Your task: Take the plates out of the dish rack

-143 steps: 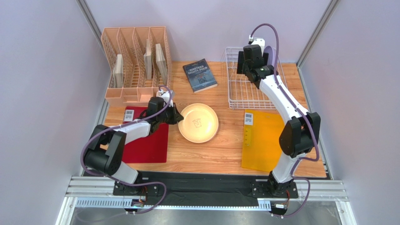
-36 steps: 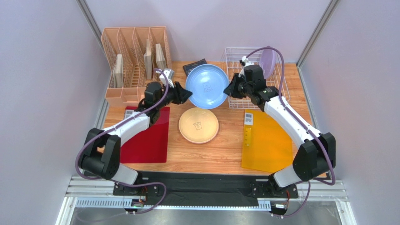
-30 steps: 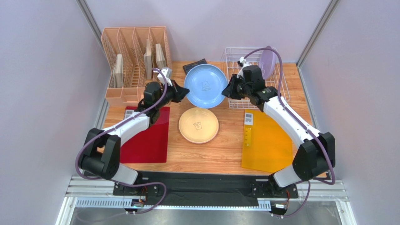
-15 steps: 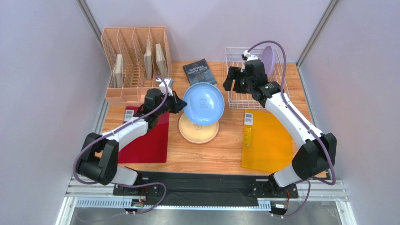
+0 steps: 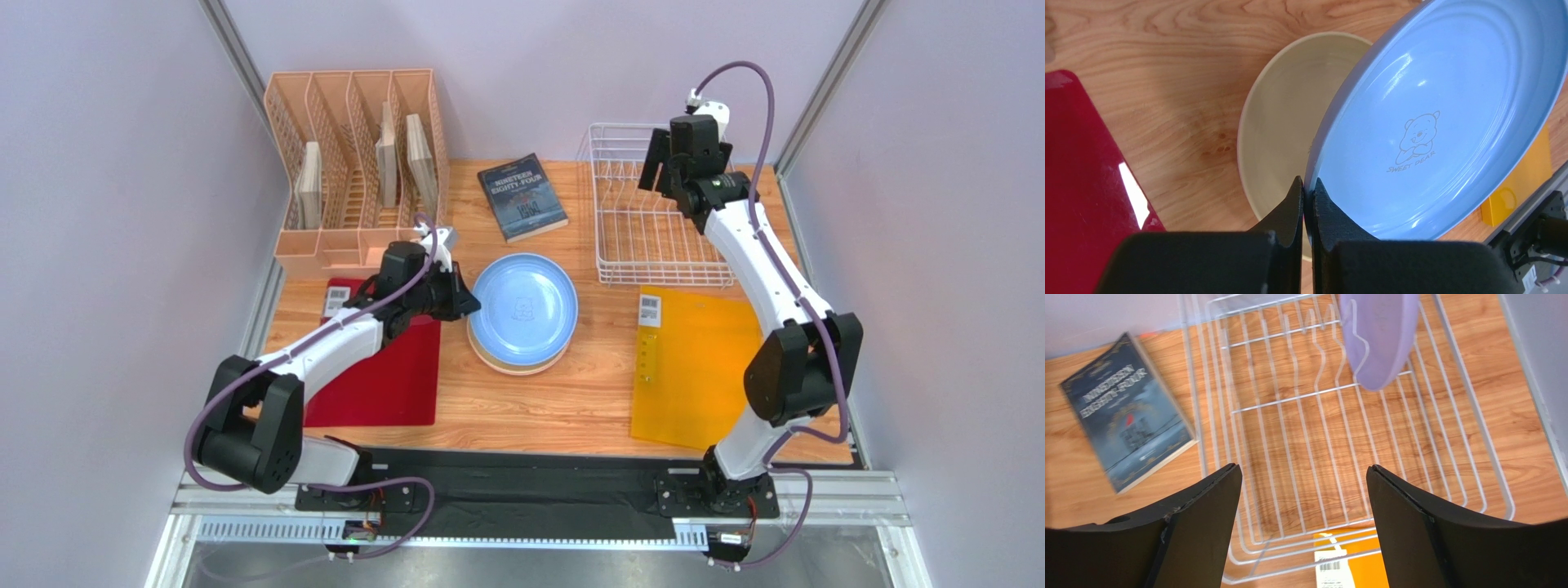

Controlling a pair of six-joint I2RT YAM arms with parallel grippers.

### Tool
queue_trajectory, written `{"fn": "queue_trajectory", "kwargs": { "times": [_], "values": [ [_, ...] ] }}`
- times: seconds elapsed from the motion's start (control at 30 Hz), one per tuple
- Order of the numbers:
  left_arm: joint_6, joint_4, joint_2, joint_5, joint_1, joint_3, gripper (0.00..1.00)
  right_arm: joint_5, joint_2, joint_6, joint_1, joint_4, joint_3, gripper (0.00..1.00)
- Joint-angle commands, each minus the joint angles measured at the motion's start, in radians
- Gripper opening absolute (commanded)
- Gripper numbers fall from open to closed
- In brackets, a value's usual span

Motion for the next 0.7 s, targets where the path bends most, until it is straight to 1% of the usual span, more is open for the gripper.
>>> {"fn": "queue_trajectory", "kwargs": {
  "times": [0.0,0.17,0.23,0.27,0.3,0.37,0.43,0.6,0.67],
  "values": [
    [0.027,-0.067,0.026,0.007,-0.003,0.039,0.00,0.068,0.060,-0.030,-0.033,-0.007,0.071,0.80],
    [0.041,-0.117,0.066,-0.012,-0.004,0.073,0.00,0.087,0.098,-0.052,-0.044,-0.006,0.110,0.80],
    [0.042,-0.122,0.074,-0.020,-0.004,0.075,0.02,0.104,0.118,-0.062,-0.051,-0.007,0.130,0.80],
    [0.042,-0.121,0.077,-0.031,-0.004,0.075,0.04,0.104,0.126,-0.065,-0.054,-0.006,0.134,0.80],
    [0.042,-0.116,0.080,-0.032,-0.004,0.075,0.09,0.110,0.132,-0.068,-0.058,-0.004,0.137,0.80],
    [0.041,-0.110,0.084,-0.037,-0.004,0.078,0.11,0.127,0.146,-0.076,-0.067,0.003,0.145,0.80],
    [0.041,-0.105,0.095,-0.040,-0.004,0.082,0.19,0.150,0.157,-0.087,-0.079,0.019,0.150,0.80],
    [0.042,-0.095,0.133,-0.043,-0.004,0.102,0.32,0.154,0.197,-0.099,-0.107,0.023,0.188,0.80],
    [0.045,-0.099,0.146,-0.042,-0.004,0.111,0.32,0.157,0.201,-0.108,-0.116,0.028,0.193,0.80]
  ]
}}
